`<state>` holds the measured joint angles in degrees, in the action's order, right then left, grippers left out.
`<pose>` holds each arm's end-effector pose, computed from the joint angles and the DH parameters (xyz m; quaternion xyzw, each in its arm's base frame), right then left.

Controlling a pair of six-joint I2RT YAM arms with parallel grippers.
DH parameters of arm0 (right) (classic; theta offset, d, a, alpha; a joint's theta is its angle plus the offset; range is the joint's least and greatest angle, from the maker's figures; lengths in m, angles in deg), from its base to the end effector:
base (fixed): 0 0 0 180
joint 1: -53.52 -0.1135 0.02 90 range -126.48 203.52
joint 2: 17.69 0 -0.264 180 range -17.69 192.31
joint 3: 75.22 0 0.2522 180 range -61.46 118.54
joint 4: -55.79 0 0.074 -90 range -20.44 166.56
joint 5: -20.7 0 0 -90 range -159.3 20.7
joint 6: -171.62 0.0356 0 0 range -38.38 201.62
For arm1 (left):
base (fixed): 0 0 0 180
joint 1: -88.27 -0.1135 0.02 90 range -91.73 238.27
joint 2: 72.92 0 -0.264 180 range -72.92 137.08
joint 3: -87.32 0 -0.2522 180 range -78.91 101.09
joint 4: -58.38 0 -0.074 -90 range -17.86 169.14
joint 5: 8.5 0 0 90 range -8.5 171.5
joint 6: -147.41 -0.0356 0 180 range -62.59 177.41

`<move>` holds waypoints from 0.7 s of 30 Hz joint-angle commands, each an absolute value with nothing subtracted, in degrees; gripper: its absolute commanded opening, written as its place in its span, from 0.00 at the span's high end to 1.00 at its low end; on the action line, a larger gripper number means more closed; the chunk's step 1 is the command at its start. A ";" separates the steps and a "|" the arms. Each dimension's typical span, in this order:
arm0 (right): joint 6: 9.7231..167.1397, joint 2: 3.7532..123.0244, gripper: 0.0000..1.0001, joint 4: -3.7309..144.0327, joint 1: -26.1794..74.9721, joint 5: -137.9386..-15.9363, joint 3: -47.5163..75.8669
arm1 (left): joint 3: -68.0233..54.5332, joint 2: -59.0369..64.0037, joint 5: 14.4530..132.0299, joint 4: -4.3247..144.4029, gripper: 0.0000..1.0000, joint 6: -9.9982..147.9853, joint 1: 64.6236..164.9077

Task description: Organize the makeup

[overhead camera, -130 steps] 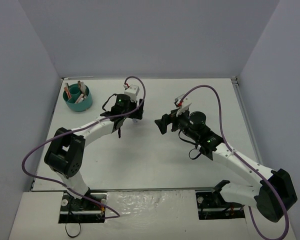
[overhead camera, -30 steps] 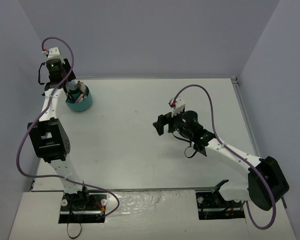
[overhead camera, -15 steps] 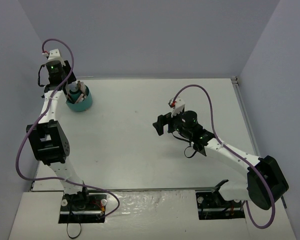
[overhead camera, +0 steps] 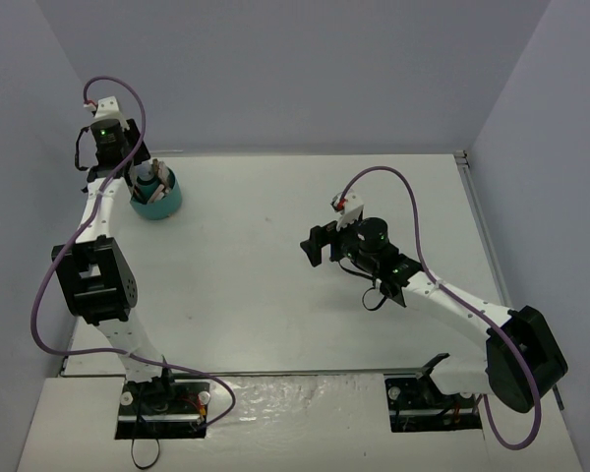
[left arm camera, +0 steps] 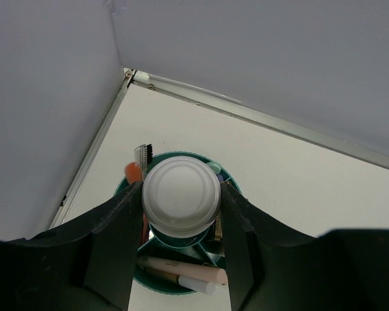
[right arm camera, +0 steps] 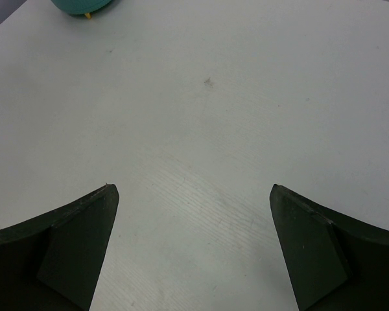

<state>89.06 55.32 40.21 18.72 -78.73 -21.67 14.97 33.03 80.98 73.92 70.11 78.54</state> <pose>0.2344 0.1700 0.2746 -0.2267 0.6942 0.3012 0.6131 0.4446 0.0759 0.3486 -0.1503 0.7727 -0.0196 0.6165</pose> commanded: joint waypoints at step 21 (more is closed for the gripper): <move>89.18 55.80 0.00 35.71 19.07 -80.19 -19.62 | 13.95 28.37 83.69 71.43 0.97 69.44 79.47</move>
<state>89.06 55.34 40.21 18.72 -78.73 -21.67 11.43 31.85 82.87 76.15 69.90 79.25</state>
